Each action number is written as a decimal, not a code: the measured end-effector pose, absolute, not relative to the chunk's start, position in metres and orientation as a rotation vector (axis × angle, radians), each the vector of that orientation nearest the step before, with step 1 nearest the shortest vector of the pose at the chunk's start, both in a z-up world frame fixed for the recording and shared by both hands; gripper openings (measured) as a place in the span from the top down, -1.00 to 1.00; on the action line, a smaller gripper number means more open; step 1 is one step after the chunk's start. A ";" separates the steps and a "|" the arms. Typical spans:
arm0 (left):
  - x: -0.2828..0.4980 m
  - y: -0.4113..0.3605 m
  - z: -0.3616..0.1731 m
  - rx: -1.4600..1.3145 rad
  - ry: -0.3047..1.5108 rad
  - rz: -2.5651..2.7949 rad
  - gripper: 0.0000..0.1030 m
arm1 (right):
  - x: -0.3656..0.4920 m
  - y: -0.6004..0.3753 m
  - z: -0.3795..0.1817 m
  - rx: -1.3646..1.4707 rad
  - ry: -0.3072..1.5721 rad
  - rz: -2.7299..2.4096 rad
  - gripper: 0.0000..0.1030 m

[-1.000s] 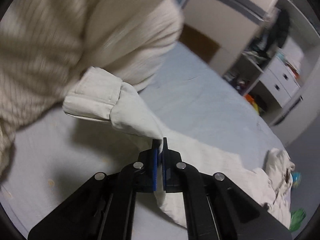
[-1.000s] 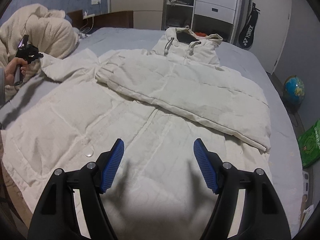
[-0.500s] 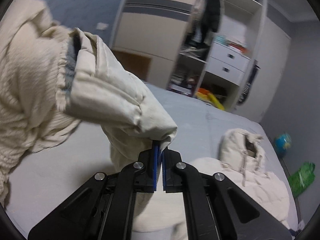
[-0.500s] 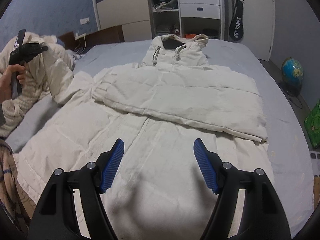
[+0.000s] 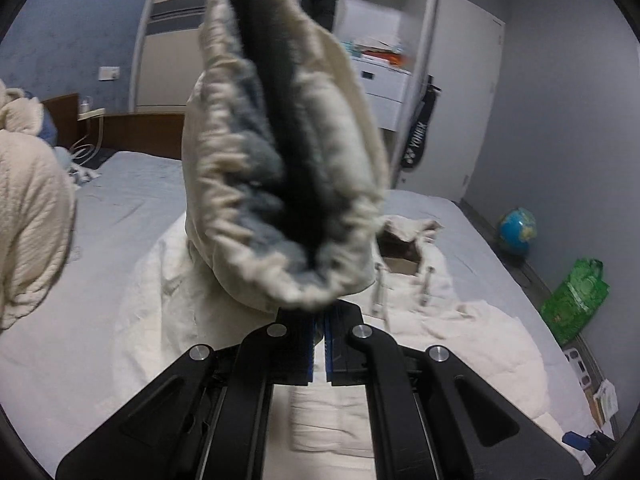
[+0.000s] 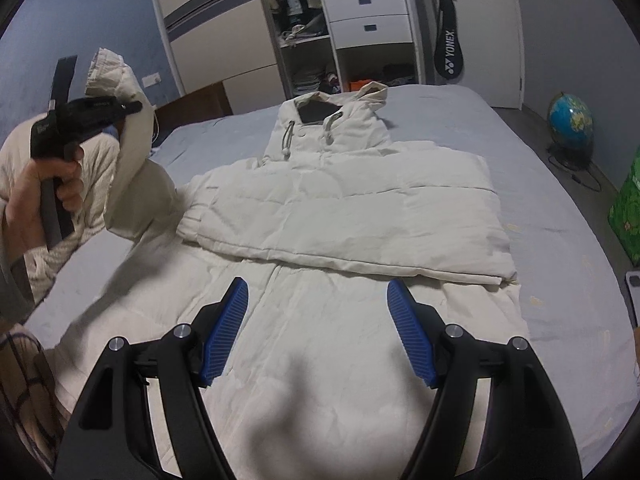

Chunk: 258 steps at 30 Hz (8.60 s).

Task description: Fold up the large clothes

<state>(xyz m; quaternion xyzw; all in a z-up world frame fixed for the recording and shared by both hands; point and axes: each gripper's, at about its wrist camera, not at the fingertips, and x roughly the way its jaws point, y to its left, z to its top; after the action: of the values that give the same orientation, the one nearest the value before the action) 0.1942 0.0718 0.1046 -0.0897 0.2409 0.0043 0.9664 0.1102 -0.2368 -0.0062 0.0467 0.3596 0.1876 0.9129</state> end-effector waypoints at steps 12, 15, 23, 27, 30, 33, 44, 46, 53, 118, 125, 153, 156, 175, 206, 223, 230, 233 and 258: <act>0.213 -0.013 0.068 -0.126 0.556 -0.142 0.94 | 0.122 -0.261 -0.007 0.220 0.764 0.349 -0.33; 0.210 -0.038 0.058 -0.076 0.580 -0.191 0.94 | 0.123 -0.264 -0.007 0.244 0.764 0.346 -0.33; 0.221 -0.085 0.016 -0.042 0.685 -0.237 0.94 | 0.131 -0.292 -0.013 0.387 0.792 0.309 -0.33; 0.222 -0.089 0.001 -0.041 0.748 -0.254 0.91 | 0.135 -0.305 -0.016 0.439 0.802 0.282 -0.33; 0.222 -0.088 -0.015 -0.031 0.829 -0.257 0.76 | 0.137 -0.307 -0.018 0.453 0.812 0.278 -0.33; 0.218 -0.093 -0.030 -0.001 0.864 -0.268 0.70 | 0.137 -0.305 -0.020 0.450 0.821 0.287 -0.33; 0.187 -0.064 -0.037 -0.011 0.884 -0.419 0.68 | 0.166 -0.286 -0.021 0.526 0.865 0.421 -0.50; 0.185 -0.060 -0.040 -0.002 0.887 -0.415 0.68 | 0.185 -0.281 -0.031 0.615 0.919 0.466 -0.55; 0.186 -0.061 -0.042 -0.041 0.894 -0.402 0.68 | 0.228 -0.268 -0.075 0.929 1.049 0.466 -0.55; 0.119 0.115 -0.031 -0.162 1.099 0.050 -0.87 | 0.167 -0.331 -0.009 0.301 1.071 0.302 -0.27; 0.087 0.121 -0.040 -0.158 1.195 0.072 -0.87 | 0.133 -0.346 -0.009 0.287 1.136 0.281 -0.29; 0.190 0.129 0.016 -0.138 1.073 0.029 -0.87 | 0.211 -0.394 0.002 0.457 1.108 0.234 -0.37; 0.229 0.113 0.027 -0.106 1.035 -0.013 -0.87 | 0.248 -0.379 0.009 0.466 1.087 0.265 -0.37; 0.397 0.016 -0.060 -0.022 1.031 -0.104 -0.83 | 0.495 -0.238 0.029 0.644 0.987 0.429 -0.37; 0.385 0.032 -0.108 -0.160 0.840 -0.126 -0.89 | 0.557 -0.175 0.035 0.647 0.856 0.483 0.71; 0.337 0.076 0.043 -0.353 0.769 -0.109 -0.88 | 0.362 -0.142 0.100 0.324 0.725 0.552 0.75; 0.366 0.044 0.108 -0.170 0.704 -0.081 -0.88 | 0.323 -0.135 0.093 0.197 0.721 0.557 0.75; 0.390 0.024 0.128 -0.057 0.710 -0.100 -0.88 | 0.307 -0.134 0.086 0.135 0.713 0.565 0.75; 0.414 -0.022 0.102 0.003 0.803 -0.416 0.87 | 0.285 -0.170 0.065 0.238 0.787 0.535 0.02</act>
<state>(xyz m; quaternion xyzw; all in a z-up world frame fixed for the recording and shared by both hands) 0.4136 -0.0215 0.1018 0.0013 0.3880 -0.2010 0.8995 0.2853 -0.1696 0.0645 0.1144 0.3780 0.2568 0.8821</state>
